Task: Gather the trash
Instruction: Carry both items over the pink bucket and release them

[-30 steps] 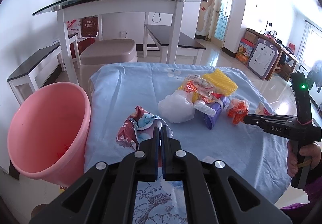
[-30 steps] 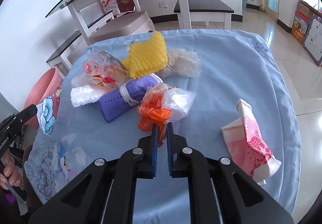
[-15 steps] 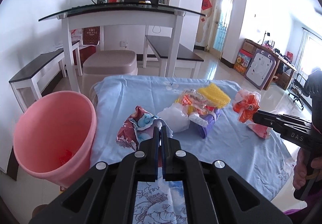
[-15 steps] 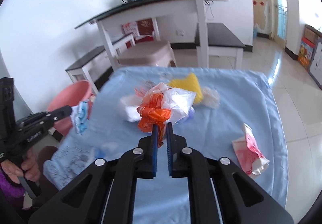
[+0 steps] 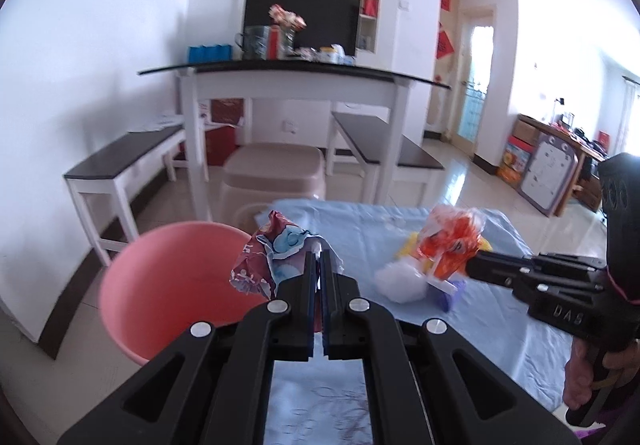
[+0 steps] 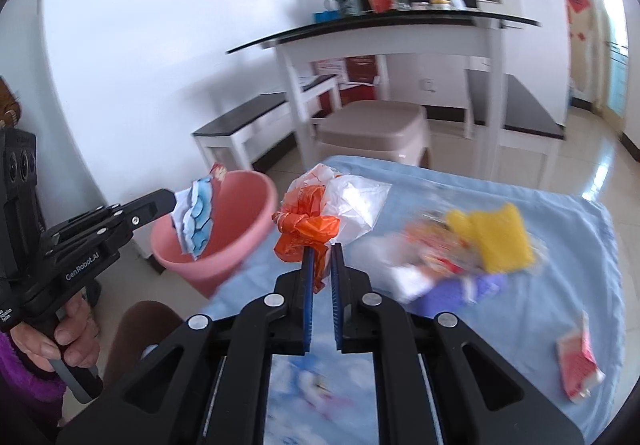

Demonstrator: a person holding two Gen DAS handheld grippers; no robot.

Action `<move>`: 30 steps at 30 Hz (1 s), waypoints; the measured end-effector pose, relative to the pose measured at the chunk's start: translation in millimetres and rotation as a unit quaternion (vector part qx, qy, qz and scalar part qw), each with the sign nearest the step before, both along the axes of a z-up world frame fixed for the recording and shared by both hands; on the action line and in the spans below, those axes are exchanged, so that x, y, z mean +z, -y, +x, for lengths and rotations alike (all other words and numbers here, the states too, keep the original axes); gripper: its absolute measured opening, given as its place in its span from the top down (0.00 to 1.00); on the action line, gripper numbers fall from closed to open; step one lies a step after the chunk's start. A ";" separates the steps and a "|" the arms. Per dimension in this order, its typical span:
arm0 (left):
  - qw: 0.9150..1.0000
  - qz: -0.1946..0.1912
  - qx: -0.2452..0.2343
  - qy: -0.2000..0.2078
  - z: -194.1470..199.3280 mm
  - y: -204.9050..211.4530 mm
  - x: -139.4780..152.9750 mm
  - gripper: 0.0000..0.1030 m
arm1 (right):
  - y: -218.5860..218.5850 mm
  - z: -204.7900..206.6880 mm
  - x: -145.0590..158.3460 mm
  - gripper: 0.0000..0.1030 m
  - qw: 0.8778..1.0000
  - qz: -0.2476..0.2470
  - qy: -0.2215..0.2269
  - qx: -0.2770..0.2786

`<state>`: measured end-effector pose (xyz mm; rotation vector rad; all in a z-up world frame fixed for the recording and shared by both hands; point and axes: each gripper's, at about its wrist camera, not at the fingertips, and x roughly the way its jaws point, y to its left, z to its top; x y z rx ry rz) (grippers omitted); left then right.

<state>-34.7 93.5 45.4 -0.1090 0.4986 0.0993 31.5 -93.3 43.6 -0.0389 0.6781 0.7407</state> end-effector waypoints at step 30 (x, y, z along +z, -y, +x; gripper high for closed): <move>0.993 -0.035 0.106 -0.038 -11.7 -125.0 -43.1 0.99 | -181.0 13.4 -24.7 0.92 0.992 -0.036 -0.027 0.121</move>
